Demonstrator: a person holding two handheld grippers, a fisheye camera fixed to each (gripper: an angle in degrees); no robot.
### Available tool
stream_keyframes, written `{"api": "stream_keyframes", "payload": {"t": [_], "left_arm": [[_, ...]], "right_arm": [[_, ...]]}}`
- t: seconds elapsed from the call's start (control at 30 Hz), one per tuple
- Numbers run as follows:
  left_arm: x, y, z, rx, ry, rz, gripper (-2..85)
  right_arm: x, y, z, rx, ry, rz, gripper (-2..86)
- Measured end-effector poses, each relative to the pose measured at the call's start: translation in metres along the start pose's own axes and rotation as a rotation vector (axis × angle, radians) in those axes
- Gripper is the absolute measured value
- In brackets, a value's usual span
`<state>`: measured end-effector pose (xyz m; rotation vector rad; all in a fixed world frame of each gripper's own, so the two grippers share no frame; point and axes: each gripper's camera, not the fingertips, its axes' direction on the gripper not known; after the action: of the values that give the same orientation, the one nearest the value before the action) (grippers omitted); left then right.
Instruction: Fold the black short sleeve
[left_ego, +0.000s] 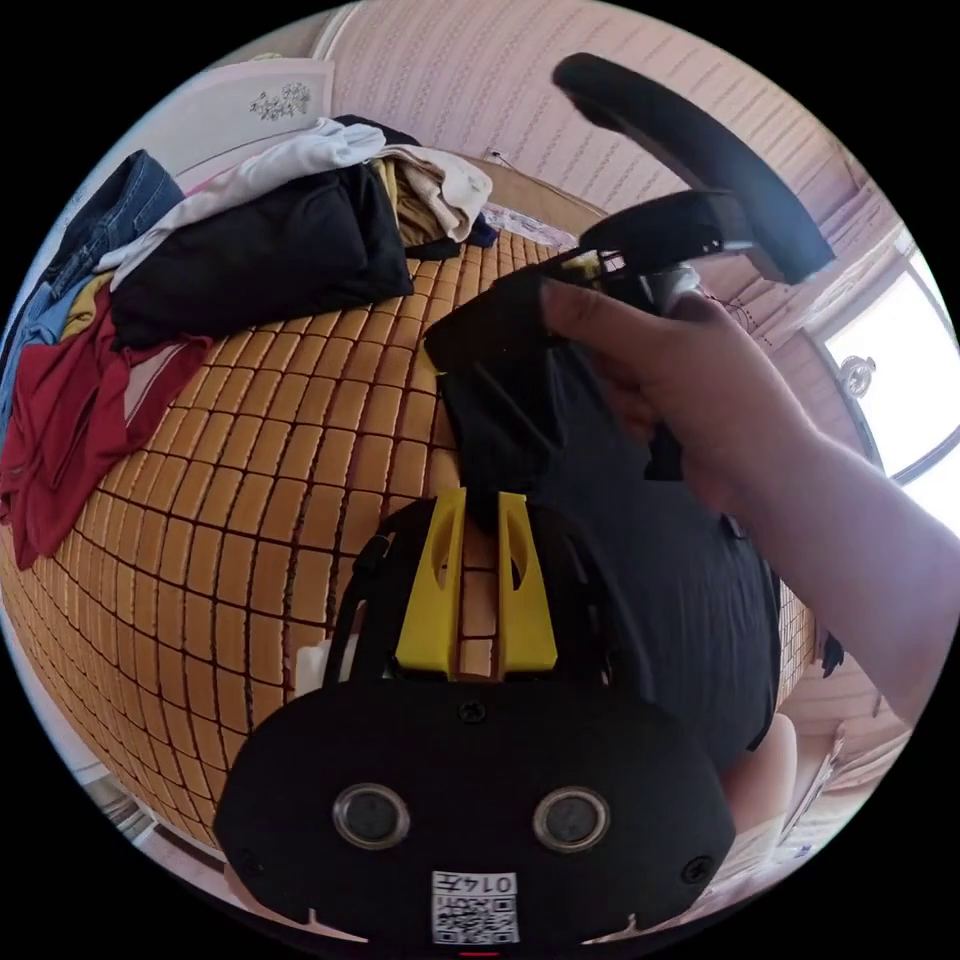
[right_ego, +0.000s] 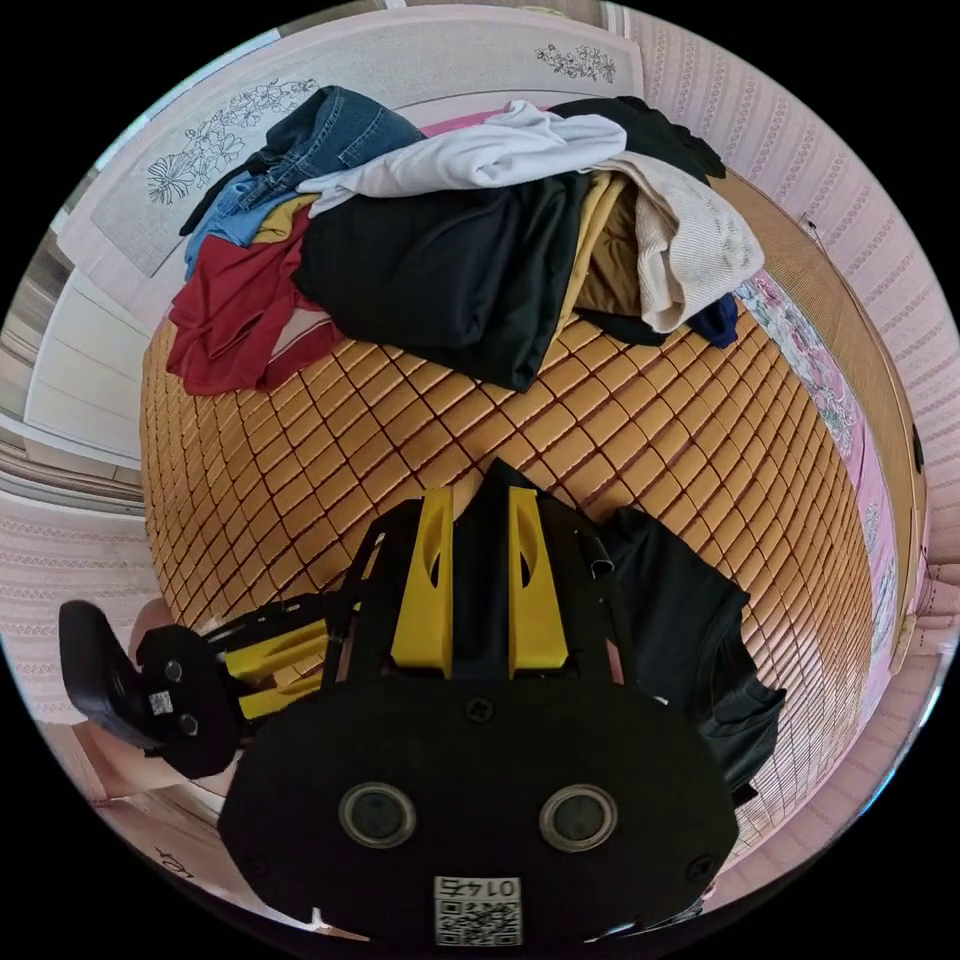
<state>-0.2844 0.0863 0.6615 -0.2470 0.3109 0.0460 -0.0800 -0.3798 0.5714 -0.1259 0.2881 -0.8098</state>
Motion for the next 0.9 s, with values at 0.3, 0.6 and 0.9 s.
{"api": "stream_keyframes", "payload": {"t": [0.3,0.6,0.9], "left_arm": [[0.016,0.019,-0.027,0.148,0.051,0.112,-0.3],[0.092,0.051,-0.062,0.206,0.211,0.508,5.8],[0.111,0.047,-0.031,0.085,0.014,0.569,5.7]], "right_arm": [[0.048,0.014,-0.034,0.222,-0.205,0.144,0.4],[0.142,0.181,-0.061,0.363,-0.253,0.489,2.6],[0.133,0.131,-0.048,0.261,-0.195,0.271,6.6]]}}
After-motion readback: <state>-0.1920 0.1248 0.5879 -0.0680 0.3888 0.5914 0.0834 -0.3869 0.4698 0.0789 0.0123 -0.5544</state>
